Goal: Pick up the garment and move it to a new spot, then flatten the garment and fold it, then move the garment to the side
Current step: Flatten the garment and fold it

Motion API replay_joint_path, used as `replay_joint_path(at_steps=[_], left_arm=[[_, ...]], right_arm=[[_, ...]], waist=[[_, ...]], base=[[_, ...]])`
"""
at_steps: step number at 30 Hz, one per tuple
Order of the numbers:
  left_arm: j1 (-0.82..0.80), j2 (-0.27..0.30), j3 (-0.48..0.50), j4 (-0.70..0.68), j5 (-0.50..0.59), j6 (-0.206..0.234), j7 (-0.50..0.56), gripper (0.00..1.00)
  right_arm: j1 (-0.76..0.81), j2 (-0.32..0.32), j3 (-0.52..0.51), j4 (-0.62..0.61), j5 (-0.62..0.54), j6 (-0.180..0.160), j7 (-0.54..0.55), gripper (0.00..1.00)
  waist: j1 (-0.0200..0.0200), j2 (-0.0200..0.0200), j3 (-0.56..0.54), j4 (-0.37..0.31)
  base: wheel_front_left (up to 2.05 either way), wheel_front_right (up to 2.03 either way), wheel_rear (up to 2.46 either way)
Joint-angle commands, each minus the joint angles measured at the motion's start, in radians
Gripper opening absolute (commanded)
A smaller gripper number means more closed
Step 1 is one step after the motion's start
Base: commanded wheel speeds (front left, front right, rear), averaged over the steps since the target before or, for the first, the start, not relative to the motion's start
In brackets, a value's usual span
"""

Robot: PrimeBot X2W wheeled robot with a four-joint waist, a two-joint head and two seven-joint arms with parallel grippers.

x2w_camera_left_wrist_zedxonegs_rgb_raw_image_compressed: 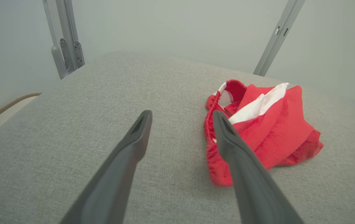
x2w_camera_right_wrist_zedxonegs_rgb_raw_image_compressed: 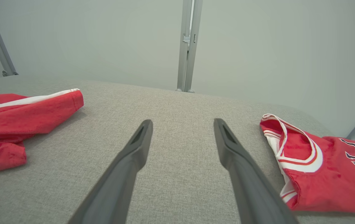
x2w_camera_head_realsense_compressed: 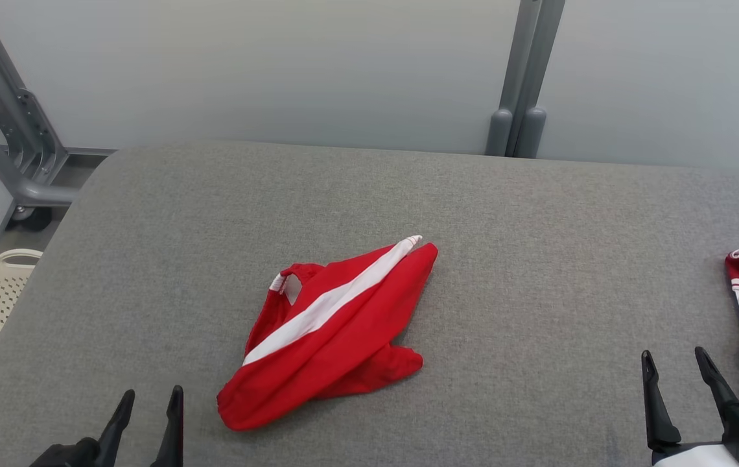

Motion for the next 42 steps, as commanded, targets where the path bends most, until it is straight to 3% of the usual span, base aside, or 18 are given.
replay_joint_path(at_steps=[1,20,42], left_arm=[[-0.003,-0.006,0.023,0.009,0.006,-0.008,-0.004,1.0],[0.006,-0.028,0.124,0.046,0.087,-0.096,-0.004,1.0],[0.033,-0.016,0.126,0.04,0.123,-0.107,-0.004,1.0]], right_arm=[[-0.004,0.001,-0.002,0.002,0.0,0.0,-0.004,1.0],[-0.013,0.007,0.002,0.006,0.014,0.0,-0.004,1.0],[-0.002,0.007,-0.008,0.056,0.021,0.0,-0.004,1.0]], waist=[[0.0,0.0,0.0,-0.004],[0.0,0.0,0.014,0.01],[0.0,0.0,0.02,0.024]], base=[[0.0,0.0,0.0],[0.0,0.0,0.0],[0.0,0.0,0.0]])
